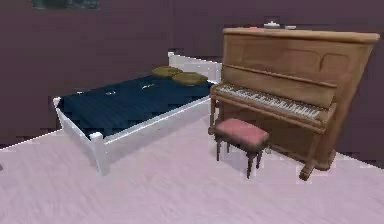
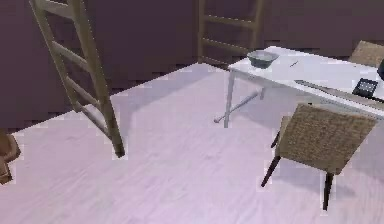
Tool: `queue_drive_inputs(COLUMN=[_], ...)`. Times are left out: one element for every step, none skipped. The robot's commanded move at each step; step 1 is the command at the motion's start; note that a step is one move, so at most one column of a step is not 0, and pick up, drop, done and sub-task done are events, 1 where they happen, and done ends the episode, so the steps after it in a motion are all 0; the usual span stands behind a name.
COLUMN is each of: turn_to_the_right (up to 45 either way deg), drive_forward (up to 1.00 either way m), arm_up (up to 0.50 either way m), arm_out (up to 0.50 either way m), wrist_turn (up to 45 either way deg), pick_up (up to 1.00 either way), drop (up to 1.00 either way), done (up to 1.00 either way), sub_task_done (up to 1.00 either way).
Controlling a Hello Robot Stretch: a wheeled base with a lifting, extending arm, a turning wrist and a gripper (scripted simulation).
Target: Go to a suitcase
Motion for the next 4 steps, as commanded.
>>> queue_drive_inputs(turn_to_the_right=[-45.0,-45.0,-27.0,0.0], drive_forward=[0.00,0.00,0.00,1.00], arm_up=[0.00,0.00,0.00,0.00], arm_out=[0.00,0.00,0.00,0.00], wrist_turn=[0.0,0.0,0.0,0.0], pick_up=[0.00,0.00,0.00,0.00], drop=[0.00,0.00,0.00,0.00], done=[0.00,0.00,0.00,0.00], sub_task_done=[0.00,0.00,0.00,0.00])
